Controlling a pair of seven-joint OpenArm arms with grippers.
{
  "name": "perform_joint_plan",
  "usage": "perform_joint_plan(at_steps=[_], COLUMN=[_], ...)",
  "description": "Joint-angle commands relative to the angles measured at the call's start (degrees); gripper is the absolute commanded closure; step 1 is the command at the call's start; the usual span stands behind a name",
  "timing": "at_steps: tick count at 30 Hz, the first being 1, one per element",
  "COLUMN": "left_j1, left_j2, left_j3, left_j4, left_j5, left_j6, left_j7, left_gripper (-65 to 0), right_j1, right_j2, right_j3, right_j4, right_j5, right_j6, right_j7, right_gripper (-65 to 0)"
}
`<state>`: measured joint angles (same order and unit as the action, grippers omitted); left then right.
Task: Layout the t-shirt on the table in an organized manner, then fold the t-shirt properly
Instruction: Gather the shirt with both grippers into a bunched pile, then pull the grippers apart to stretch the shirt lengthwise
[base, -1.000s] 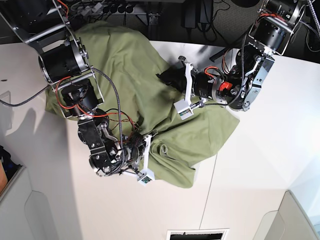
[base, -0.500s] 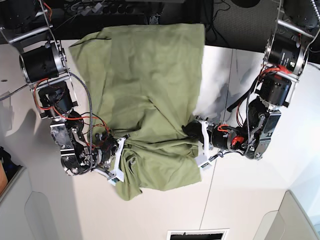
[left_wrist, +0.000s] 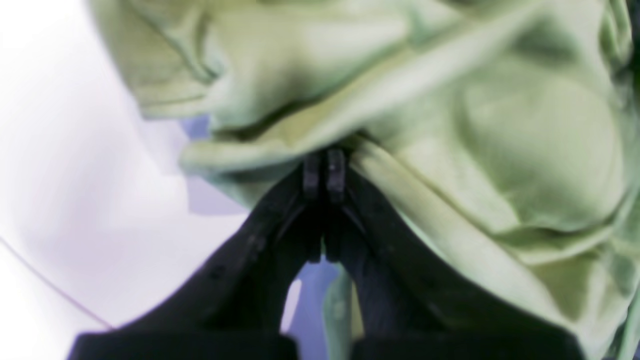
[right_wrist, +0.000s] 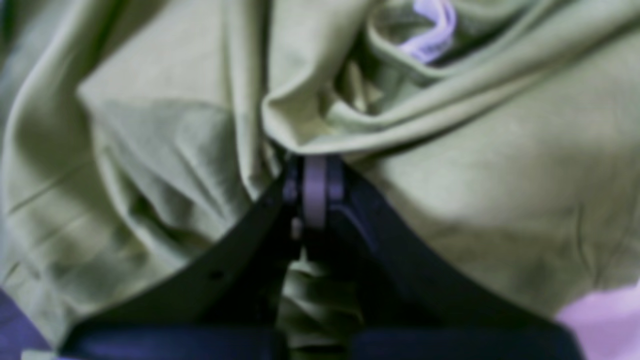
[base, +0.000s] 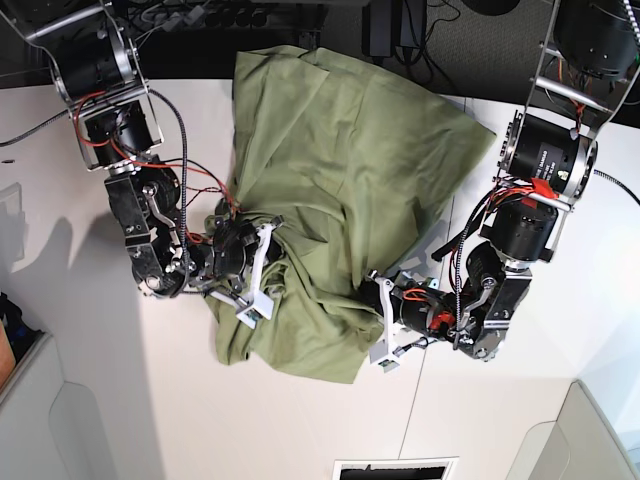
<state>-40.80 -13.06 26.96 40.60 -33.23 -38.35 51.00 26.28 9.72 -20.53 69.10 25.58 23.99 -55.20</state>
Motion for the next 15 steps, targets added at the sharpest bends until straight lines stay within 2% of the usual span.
perform_joint_plan(at_steps=[1, 5, 6, 9, 12, 15], left_j1=[-2.0, -2.9, -3.0, -3.0, -3.0, -2.3], left_j2=[-0.2, -0.7, -1.4, -3.9, -7.2, -10.6], left_j3=[-0.1, -0.1, -0.1, -0.1, -0.1, -0.1], left_j4=[0.6, 2.8, 4.2, 10.1, 15.8, 19.8], left_j5=[-1.0, -7.5, -9.0, -13.2, -16.4, -25.2], left_j6=[0.2, 0.2, 0.2, -0.2, -1.0, -1.7], left_j7=[0.6, 4.9, 5.8, 7.8, 10.1, 15.8], left_gripper=[0.0, 0.0, -2.8, -11.8, -13.5, -13.5], right_j1=[-0.7, -3.9, -4.1, -3.9, -3.7, -3.6], right_j2=[0.1, 0.1, 0.1, 0.1, 0.1, 0.1], right_j3=[0.4, 2.1, 2.7, 4.9, 7.9, 10.4], right_j4=[2.1, 7.3, 8.1, 9.8, 10.5, 10.4], right_j5=[-0.6, -2.3, -2.4, -2.8, -4.0, -7.1], right_j6=[0.2, 0.2, 0.2, -0.8, -1.7, -1.7], right_j7=[-1.6, -0.2, 0.6, 2.6, 4.5, 6.7], right_gripper=[0.0, 0.0, 0.0, 0.0, 0.0, 0.0])
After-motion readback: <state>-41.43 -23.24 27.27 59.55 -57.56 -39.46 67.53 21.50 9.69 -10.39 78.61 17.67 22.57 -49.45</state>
